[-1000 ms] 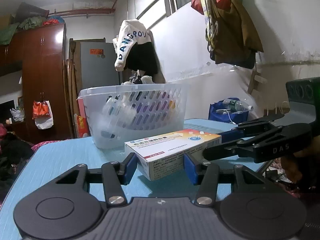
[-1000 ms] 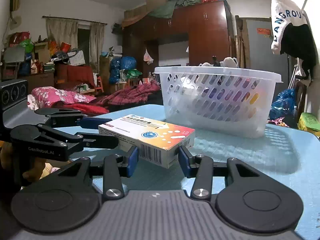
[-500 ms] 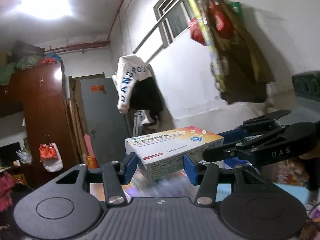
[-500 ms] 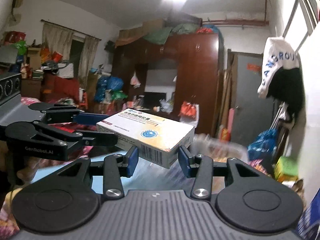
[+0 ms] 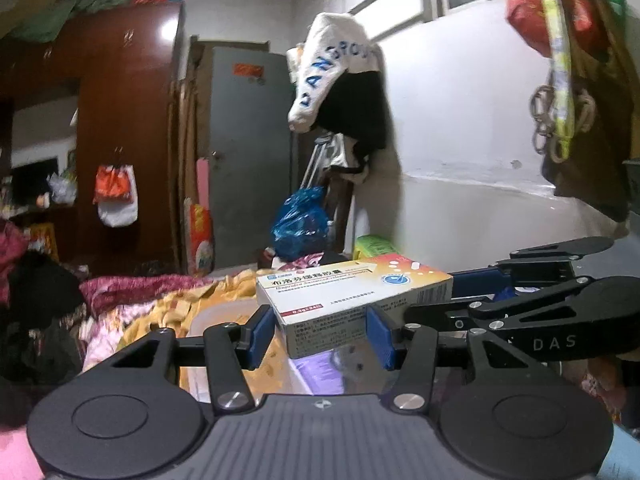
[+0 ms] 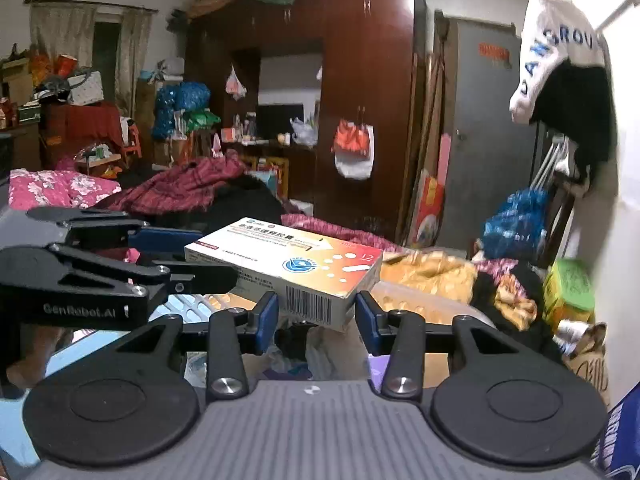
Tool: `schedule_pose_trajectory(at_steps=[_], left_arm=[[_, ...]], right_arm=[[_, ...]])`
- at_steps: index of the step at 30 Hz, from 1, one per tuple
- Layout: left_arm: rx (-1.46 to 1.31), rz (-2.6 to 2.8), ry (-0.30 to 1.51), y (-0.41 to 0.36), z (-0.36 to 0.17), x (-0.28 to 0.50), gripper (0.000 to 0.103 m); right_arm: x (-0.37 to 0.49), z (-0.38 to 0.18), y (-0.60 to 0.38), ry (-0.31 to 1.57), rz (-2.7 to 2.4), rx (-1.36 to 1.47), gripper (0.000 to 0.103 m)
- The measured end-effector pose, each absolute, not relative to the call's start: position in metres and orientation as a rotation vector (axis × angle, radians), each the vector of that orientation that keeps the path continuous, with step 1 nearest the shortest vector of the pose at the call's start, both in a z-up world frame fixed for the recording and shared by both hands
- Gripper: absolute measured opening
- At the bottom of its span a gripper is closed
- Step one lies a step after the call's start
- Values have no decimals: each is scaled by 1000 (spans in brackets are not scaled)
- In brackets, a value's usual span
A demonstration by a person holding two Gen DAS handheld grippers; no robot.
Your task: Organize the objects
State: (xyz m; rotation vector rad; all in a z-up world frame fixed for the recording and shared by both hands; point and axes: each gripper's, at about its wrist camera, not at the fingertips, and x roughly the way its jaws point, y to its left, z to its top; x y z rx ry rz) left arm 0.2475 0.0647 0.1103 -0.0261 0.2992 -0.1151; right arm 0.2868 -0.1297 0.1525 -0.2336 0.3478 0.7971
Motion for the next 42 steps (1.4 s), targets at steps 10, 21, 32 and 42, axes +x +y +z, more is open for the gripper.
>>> schedule_pose_trajectory(at_steps=[10,21,32,42], left_arm=[[-21,-48,208,72,117,213,101],[38,-55,269,53,134,136,103],[41,-123,295,28,116,100,103],[50,-118,313,23,102,103,103]], right_arm=[[266,149,-172,266,689,-140,103],[216,150,-244,334,536,-3,103],[158,141,-248,320,599,-49,103],[165,130,-244,342,588,-39,103]])
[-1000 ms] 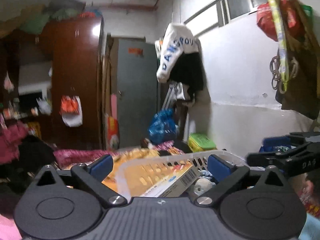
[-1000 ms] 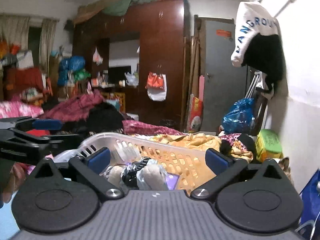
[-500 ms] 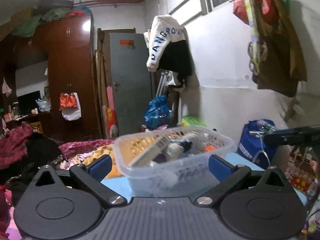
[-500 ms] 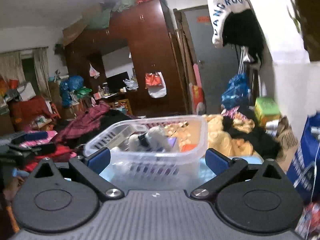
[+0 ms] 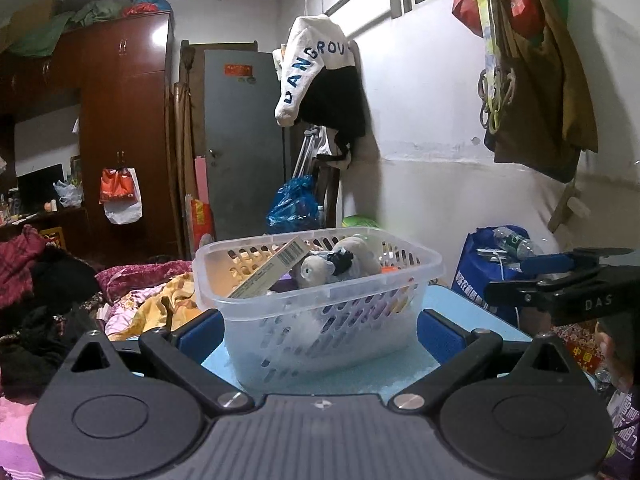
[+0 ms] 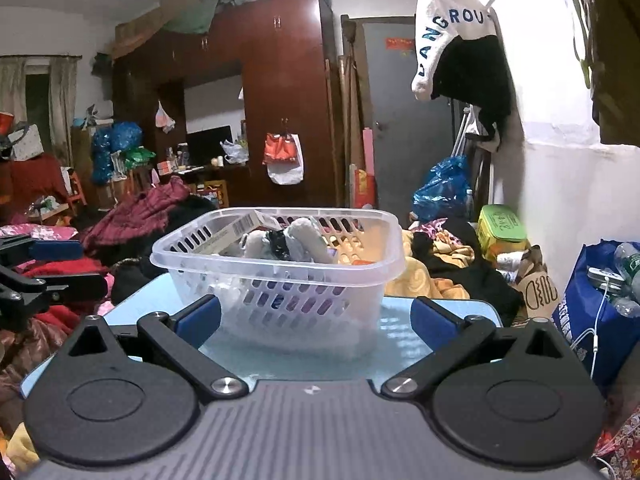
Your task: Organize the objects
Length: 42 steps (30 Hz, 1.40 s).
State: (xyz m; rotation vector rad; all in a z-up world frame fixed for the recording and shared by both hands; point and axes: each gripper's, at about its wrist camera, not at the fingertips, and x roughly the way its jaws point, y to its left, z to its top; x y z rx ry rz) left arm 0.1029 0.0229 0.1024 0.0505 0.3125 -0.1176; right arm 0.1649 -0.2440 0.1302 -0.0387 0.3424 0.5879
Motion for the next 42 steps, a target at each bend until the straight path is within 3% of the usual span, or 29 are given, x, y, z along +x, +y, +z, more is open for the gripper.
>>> schedule_pose_trajectory(at_steps=[42], left_arm=[[40,-90,338,13,93,113,103]], right_arm=[[162,127,-247,332,589,-42,103]])
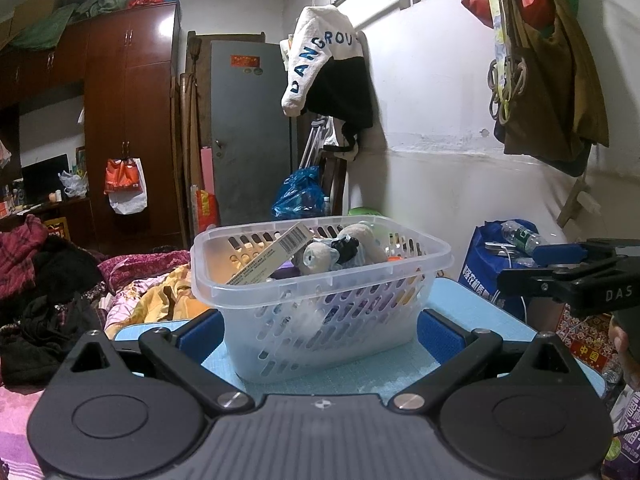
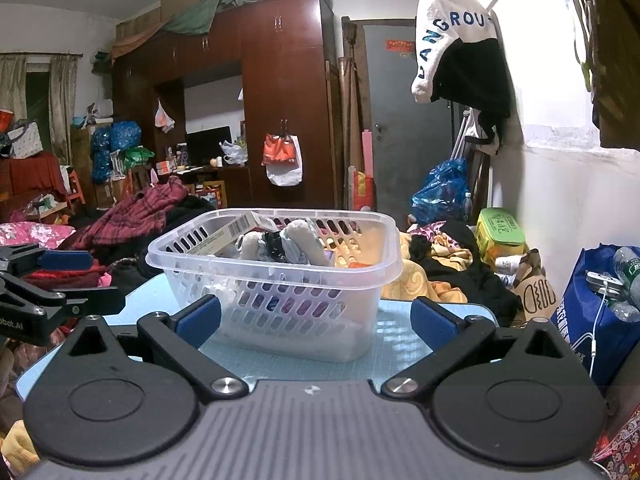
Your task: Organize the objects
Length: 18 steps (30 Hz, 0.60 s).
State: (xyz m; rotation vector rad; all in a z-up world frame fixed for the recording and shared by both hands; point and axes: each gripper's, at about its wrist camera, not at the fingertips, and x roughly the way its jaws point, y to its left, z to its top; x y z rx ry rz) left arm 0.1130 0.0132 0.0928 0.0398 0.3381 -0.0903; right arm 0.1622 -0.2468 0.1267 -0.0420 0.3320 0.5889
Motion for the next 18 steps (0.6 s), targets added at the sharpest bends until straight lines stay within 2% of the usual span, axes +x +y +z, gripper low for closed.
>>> schedule_pose_trajectory(at_steps=[18], left_arm=[[39,-89,341,13,91,115,103]], right_arm=[[162,128,-247,329,588,-41,103]])
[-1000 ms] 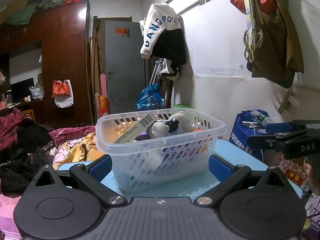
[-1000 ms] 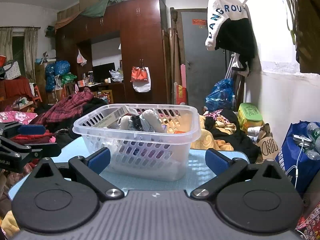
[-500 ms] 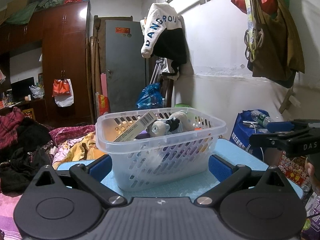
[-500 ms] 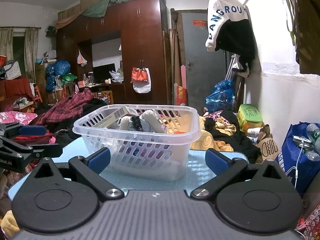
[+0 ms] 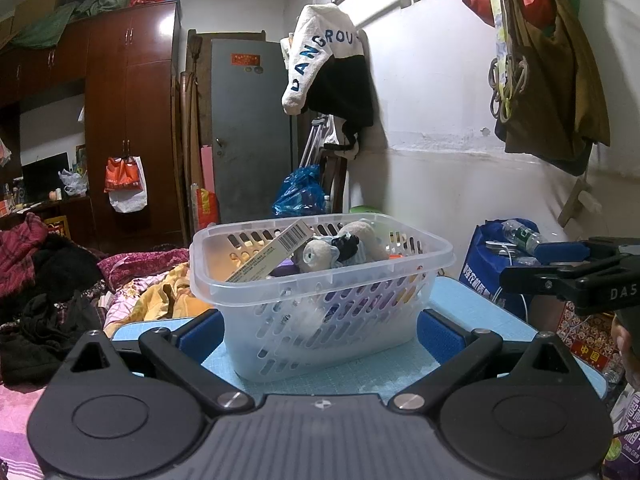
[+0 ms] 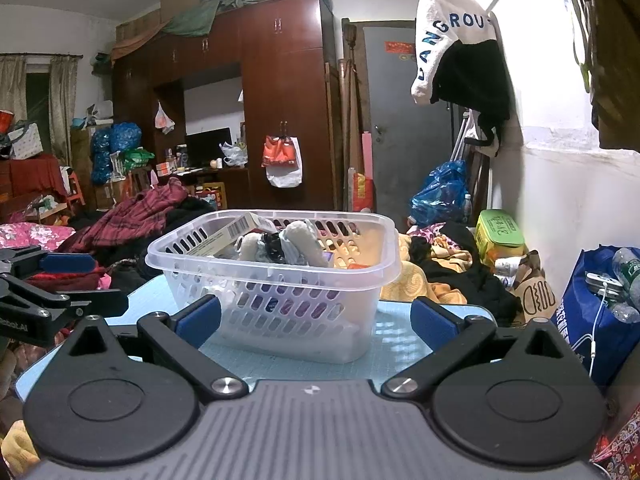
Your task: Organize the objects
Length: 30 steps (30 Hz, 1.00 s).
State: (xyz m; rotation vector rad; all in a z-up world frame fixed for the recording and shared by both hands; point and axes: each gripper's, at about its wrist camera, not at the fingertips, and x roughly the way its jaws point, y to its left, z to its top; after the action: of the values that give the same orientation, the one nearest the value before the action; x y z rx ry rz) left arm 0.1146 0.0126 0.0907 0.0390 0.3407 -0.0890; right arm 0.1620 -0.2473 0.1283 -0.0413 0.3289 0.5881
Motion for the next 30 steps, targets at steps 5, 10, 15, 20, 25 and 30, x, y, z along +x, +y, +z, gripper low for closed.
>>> schedule_pose_trajectory(at_steps=[5,10,15,20,25,30], left_arm=[[38,-86,342,12,89,115,103],[36,-84,344,12,88,116,103],[36,-82,345,11,87,117,103],[37,-82,346,11,87,118,103],[34,-79,347,11,87,119,103],[31,-76,350,9,86,122,103]], right_arm=[[162,128,-247,329,588,-42,103],[162,128,-247,329,589,-41,103],[163,128,-248,329,589,-42,103],[163,129,-248,328,590,-45,103],[163,129,-248,328,592,-46,103],[163,129,-248,330,593,-46,103]])
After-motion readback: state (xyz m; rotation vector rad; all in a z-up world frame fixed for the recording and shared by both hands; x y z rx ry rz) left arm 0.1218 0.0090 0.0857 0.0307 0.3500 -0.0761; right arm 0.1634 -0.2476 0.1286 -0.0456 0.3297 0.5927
